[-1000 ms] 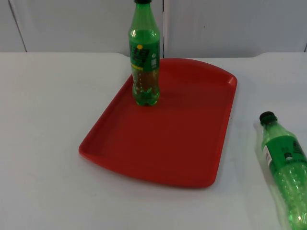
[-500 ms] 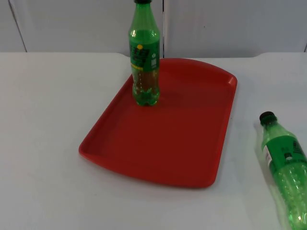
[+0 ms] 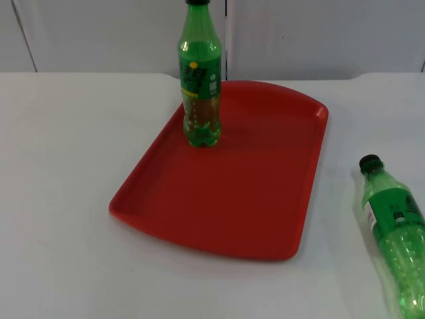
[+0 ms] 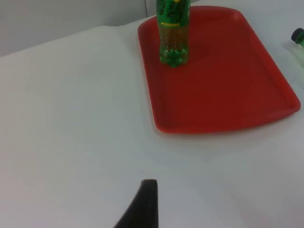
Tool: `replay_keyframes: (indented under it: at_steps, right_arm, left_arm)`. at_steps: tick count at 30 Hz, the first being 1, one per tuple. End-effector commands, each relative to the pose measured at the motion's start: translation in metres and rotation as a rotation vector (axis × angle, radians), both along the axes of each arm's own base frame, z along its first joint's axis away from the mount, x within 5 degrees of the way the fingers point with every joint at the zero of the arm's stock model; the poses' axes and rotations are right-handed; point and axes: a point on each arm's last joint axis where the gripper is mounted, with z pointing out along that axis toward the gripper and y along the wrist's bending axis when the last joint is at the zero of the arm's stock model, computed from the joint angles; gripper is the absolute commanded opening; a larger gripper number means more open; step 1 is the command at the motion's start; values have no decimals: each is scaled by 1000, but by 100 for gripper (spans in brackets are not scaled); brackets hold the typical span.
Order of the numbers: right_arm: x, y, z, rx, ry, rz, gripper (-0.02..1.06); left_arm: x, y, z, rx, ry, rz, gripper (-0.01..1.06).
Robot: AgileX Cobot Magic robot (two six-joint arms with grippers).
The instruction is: Place the bottle upright on the tray.
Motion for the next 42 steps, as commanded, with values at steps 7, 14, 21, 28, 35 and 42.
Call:
replay_keyframes:
  at_steps: [7, 14, 21, 28, 35, 42]
  right_arm:
    - [0, 0, 0, 6, -10, -1, 105]
    - [0, 0, 0, 6, -10, -1, 105]
    - [0, 0, 0, 6, -10, -1, 105]
    - [0, 0, 0, 6, -10, -1, 105]
    - [0, 0, 0, 6, -10, -1, 105]
    - [0, 0, 0, 6, -10, -1, 105]
  left_arm:
    - [1, 0, -3, 2, 12, 12, 90]
    - [1, 0, -3, 2, 12, 12, 91]
    - [1, 0, -3, 2, 12, 12, 105]
    - [1, 1, -3, 5, 11, 15, 105]
    - [1, 1, -3, 5, 11, 15, 105]
    - [1, 1, -3, 5, 11, 15, 105]
